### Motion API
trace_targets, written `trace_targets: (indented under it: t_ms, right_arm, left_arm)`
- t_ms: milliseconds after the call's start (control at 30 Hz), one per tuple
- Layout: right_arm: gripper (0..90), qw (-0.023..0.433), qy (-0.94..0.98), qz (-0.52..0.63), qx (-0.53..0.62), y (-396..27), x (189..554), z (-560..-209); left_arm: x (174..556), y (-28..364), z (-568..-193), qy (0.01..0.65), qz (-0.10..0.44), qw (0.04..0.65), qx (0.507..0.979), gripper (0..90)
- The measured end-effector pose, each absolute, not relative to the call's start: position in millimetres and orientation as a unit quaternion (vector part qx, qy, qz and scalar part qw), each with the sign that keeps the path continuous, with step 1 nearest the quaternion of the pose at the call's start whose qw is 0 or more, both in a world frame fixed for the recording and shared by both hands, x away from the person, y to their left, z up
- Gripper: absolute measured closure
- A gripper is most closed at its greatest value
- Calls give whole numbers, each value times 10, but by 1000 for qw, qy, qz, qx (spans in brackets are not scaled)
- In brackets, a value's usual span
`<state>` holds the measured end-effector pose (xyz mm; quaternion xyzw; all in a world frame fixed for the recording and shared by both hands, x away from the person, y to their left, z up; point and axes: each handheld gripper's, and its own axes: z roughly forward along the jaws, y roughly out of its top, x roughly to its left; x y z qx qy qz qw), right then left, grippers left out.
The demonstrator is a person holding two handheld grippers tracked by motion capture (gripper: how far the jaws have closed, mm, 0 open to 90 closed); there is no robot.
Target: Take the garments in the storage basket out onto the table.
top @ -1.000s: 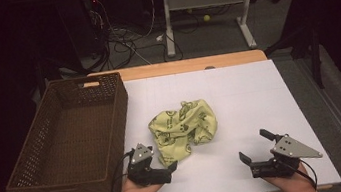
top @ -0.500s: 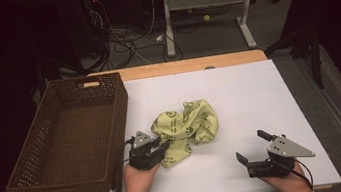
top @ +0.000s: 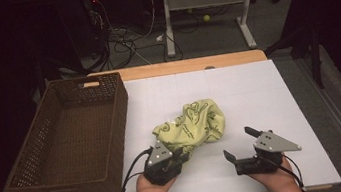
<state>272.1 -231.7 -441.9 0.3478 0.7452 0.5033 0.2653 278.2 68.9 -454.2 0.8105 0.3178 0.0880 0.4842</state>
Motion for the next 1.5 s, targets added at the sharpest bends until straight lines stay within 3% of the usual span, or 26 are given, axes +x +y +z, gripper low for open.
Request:
trace_targets:
  t_ms: [133,233,367,467,533,600,667,867,1033,1167,1300,1433,1500]
  right_arm:
    - [76,257,749,500,350,-2141,2952,-4335]
    - [193,243,744,517,347,-2049,3025,-4297]
    - [398,242,763,492,342,-2006,2978,-4391]
    - [570,227,774,479,347,-2056,2958,-4466]
    - [750,223,782,470,343,-2075,2943,-4480]
    - [814,228,782,468,343,-2101,2944,-4470]
    - [822,234,781,466,344,-2156,2946,-4446]
    - [817,256,768,447,381,-2572,2991,-4446]
    - [632,266,753,448,401,-2750,2972,-4409]
    - [580,285,753,471,360,-2553,2815,-4216]
    - [569,244,786,480,303,-2146,2719,-4223]
    - [563,216,823,455,261,-1707,2756,-4367]
    - [643,230,837,425,258,-1582,2786,-4435]
  left_arm:
    - [2669,444,-4612,280,66,466,837,708]
    - [2600,296,-4700,260,57,444,855,706]
    - [2571,266,-4724,255,59,440,859,684]
    - [2558,310,-4681,258,56,454,851,602]
    - [2550,347,-4652,261,61,463,845,547]
    - [2544,396,-4609,264,63,476,836,494]
    - [2543,464,-4549,266,67,496,824,484]
    - [2633,703,-4461,297,83,532,788,332]
    - [2765,807,-4499,323,95,526,781,194]
    - [2841,849,-4506,347,102,516,776,95]
    - [2880,904,-4490,360,98,520,769,11]
    - [2882,943,-4475,366,100,521,765,0]
    - [2884,944,-4481,364,97,519,767,0]
